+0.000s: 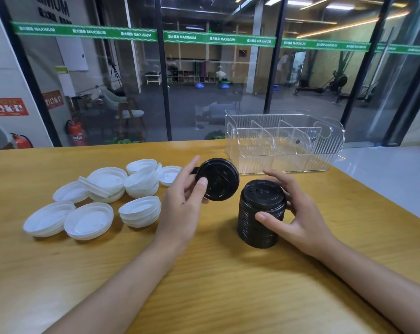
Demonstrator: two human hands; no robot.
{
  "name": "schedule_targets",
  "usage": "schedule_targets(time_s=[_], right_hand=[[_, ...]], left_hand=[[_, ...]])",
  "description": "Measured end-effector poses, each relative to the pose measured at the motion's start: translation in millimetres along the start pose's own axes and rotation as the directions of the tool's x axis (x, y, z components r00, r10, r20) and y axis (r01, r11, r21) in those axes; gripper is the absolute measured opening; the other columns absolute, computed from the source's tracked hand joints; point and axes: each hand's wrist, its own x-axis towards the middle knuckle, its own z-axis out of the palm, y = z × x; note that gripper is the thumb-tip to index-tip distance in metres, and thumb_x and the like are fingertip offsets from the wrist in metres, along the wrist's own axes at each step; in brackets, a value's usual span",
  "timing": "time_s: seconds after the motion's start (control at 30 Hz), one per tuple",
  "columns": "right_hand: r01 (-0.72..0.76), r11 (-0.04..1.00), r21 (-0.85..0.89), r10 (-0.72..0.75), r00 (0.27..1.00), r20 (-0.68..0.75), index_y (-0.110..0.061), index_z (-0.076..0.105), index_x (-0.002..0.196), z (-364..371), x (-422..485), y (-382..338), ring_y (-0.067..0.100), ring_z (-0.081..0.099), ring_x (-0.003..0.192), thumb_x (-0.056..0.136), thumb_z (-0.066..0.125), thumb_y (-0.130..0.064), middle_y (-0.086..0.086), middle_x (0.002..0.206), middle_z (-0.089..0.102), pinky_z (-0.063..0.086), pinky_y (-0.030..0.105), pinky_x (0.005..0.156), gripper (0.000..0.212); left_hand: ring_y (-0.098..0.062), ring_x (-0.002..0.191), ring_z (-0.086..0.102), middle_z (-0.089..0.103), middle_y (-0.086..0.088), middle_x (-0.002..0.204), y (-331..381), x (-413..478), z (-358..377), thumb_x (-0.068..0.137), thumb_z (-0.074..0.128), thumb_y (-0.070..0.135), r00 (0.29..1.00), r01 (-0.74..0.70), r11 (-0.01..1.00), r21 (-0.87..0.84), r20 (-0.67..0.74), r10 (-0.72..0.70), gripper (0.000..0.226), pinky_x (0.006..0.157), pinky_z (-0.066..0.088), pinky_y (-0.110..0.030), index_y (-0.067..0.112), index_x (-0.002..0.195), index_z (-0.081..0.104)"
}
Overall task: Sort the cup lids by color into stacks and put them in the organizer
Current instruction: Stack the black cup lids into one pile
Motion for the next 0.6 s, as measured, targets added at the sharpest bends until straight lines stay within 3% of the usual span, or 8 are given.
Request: schedule_targets(time_s=[0.1, 0.23, 0.47, 0.6], right_hand=[[0.015, 1.0, 0.021, -0.016, 1.0, 0.027, -0.035, 0.038, 0.155, 2, 0, -2, 0.012, 0.067, 0.125, 0.083, 0.079, -0.044, -0.014, 0.138, 0.064, 0.056, 0.029, 0.1, 0.083], [0.037, 0.998, 0.047, -0.04, 0.997, 0.068, -0.035, 0.033, 0.159, 5, 0, -6, 0.012, 0.069, 0.121, 0.085, 0.081, -0.034, -0.018, 0.137, 0.064, 0.053, 0.023, 0.1, 0.088], [0.074, 0.994, 0.077, -0.081, 0.993, 0.09, -0.042, 0.027, 0.161, 8, 0, -6, 0.015, 0.068, 0.126, 0.089, 0.077, -0.036, -0.013, 0.145, 0.061, 0.054, 0.031, 0.104, 0.088], [0.047, 0.996, 0.069, -0.052, 0.995, 0.082, -0.046, 0.023, 0.162, 8, -1, -5, 0.015, 0.07, 0.122, 0.087, 0.078, -0.039, -0.009, 0.142, 0.062, 0.055, 0.031, 0.104, 0.093]], left_hand=[[-0.012, 0.082, 0.065, 0.078, 0.005, 0.099, 6, 0, 2, 0.109, 0.053, 0.012, 0.999, -0.01, 0.998, -0.068, 0.039, 0.013, 0.025, 0.07, 0.054, -0.028, 0.024, 0.131, 0.056], [-0.014, 0.08, 0.068, 0.078, 0.0, 0.104, 6, -1, 9, 0.107, 0.058, 0.012, 0.996, -0.023, 0.997, -0.072, 0.08, 0.029, 0.014, 0.067, 0.055, -0.028, 0.018, 0.118, 0.064], [-0.021, 0.101, 0.077, 0.075, -0.002, 0.12, 4, 1, 23, 0.106, 0.062, 0.018, 0.99, -0.061, 0.998, 0.004, 0.131, 0.06, 0.023, 0.09, 0.063, -0.049, 0.024, 0.124, 0.075], [-0.017, 0.1, 0.075, 0.073, 0.0, 0.116, 3, 0, 23, 0.104, 0.066, 0.018, 0.989, -0.067, 0.996, 0.054, 0.135, 0.059, 0.026, 0.093, 0.062, -0.044, 0.03, 0.124, 0.078]])
